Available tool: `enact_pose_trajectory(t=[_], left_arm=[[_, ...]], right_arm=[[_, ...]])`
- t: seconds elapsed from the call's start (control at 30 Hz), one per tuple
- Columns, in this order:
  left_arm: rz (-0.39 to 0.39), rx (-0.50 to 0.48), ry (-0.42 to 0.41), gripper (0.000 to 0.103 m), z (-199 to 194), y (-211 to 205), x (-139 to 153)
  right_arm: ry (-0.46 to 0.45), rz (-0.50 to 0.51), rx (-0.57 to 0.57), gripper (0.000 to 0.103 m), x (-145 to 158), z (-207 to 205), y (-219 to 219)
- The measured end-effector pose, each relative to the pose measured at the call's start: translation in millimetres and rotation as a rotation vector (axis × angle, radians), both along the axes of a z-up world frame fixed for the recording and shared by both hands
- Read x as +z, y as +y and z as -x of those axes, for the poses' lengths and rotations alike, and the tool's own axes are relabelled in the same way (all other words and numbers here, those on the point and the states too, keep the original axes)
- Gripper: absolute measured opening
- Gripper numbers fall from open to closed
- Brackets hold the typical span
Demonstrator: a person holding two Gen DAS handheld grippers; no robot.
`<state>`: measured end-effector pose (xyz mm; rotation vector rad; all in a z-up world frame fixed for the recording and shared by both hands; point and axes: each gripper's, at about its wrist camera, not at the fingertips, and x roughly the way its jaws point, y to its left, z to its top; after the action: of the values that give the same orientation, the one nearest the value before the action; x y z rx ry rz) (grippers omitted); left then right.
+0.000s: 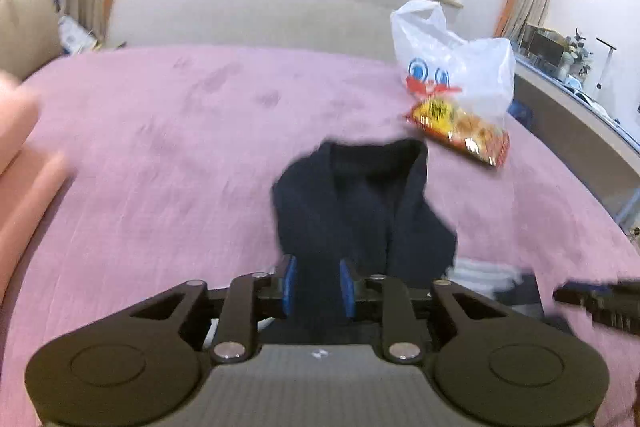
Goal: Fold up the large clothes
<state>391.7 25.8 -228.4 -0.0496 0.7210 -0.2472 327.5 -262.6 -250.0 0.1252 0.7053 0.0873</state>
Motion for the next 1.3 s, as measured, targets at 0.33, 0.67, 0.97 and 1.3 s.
enact_pose_trajectory(t=[0.33, 0.67, 0.97, 1.3], left_arm=[[-0.149, 0.081, 0.128, 0.053, -184.6, -77.5, -72.2], [-0.078, 0.074, 0.018, 0.007, -177.9, -39.7, -89.4], [0.300, 0.199, -0.002, 0.007, -133.2, 78.9, -57.5], [0.327, 0.202, 0.264, 0.019, -111.8, 145.4, -119.3]], right_arm=[[-0.017, -0.168, -0.055, 0.042, -31.3, -122.9, -2.4], [0.110, -0.259, -0.088, 0.061, -74.7, -209.2, 29.3], [-0.066, -0.249, -0.067, 0.010, -24.7, -154.6, -3.3], [0.216, -0.186, -0.134, 0.049, -88.8, -118.3, -40.8]])
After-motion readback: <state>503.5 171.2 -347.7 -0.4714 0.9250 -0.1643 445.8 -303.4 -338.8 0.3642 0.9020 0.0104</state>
